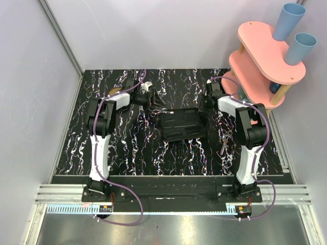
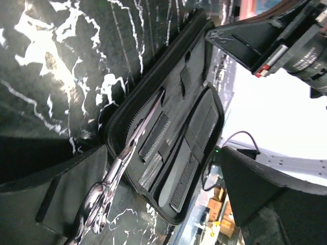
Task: Sort the hair-cutting tools
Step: Place the scissors in the hairdressing tool bag.
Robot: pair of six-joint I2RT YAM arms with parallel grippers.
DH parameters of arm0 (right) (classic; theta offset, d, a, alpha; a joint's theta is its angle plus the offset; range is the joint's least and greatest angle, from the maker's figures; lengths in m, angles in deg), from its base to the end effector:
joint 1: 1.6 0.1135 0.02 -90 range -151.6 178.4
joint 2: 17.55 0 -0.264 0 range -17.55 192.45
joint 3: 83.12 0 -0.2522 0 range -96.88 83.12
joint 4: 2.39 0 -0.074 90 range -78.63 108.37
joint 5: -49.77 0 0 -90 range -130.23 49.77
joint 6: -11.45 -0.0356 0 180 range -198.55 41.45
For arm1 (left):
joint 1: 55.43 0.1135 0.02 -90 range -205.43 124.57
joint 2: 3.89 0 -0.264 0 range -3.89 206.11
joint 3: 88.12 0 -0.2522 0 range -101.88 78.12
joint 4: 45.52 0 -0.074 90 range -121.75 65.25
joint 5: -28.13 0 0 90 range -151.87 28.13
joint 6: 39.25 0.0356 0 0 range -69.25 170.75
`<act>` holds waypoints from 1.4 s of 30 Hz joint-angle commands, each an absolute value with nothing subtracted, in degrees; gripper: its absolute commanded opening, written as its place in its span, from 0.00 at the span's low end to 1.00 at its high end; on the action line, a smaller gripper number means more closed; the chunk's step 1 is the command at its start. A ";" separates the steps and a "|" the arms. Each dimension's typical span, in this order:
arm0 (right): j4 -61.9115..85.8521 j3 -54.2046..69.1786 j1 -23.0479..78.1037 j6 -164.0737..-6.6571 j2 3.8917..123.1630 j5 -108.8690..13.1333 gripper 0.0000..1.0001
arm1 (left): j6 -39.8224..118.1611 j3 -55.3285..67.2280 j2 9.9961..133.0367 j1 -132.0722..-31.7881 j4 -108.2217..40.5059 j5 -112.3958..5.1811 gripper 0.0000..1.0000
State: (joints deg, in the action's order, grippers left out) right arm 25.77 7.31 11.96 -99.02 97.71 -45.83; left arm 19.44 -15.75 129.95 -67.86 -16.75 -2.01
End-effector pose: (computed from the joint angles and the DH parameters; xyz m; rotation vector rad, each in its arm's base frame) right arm 0.4118 0.1029 0.1546 0.1127 2.5402 0.3617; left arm 0.4639 -0.1338 0.1173 0.0378 2.5351 -1.6260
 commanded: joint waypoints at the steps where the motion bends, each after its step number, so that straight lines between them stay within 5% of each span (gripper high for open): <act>1: 23.68 7.62 13.61 -101.40 98.29 -49.10 0.02 | 23.94 -10.57 126.91 -67.65 -11.46 -23.18 0.99; 8: 24.73 6.92 13.52 -101.84 97.85 -48.40 0.01 | 21.04 -6.61 123.11 -67.47 -11.36 -31.89 0.99; 19: 26.14 7.01 13.61 -102.46 98.99 -47.79 0.00 | 16.56 -0.28 121.71 -62.65 -18.13 -26.09 0.99; 30: 26.58 7.09 13.61 -103.51 98.73 -48.40 0.00 | 11.29 9.56 112.83 -61.85 -19.45 -40.60 0.99; 36: 26.58 7.10 13.61 -104.04 98.81 -48.31 0.00 | 10.76 9.48 113.35 -66.49 -20.59 -39.19 0.70; 42: 26.58 6.83 13.61 -104.21 99.34 -48.22 0.00 | 10.84 9.39 112.66 -68.43 -20.33 -43.32 0.57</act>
State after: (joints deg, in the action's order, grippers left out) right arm 25.22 7.33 12.75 -102.89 98.04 -46.95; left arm 9.82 7.51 111.02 -66.89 -25.08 -36.11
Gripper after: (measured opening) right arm 0.031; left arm 0.594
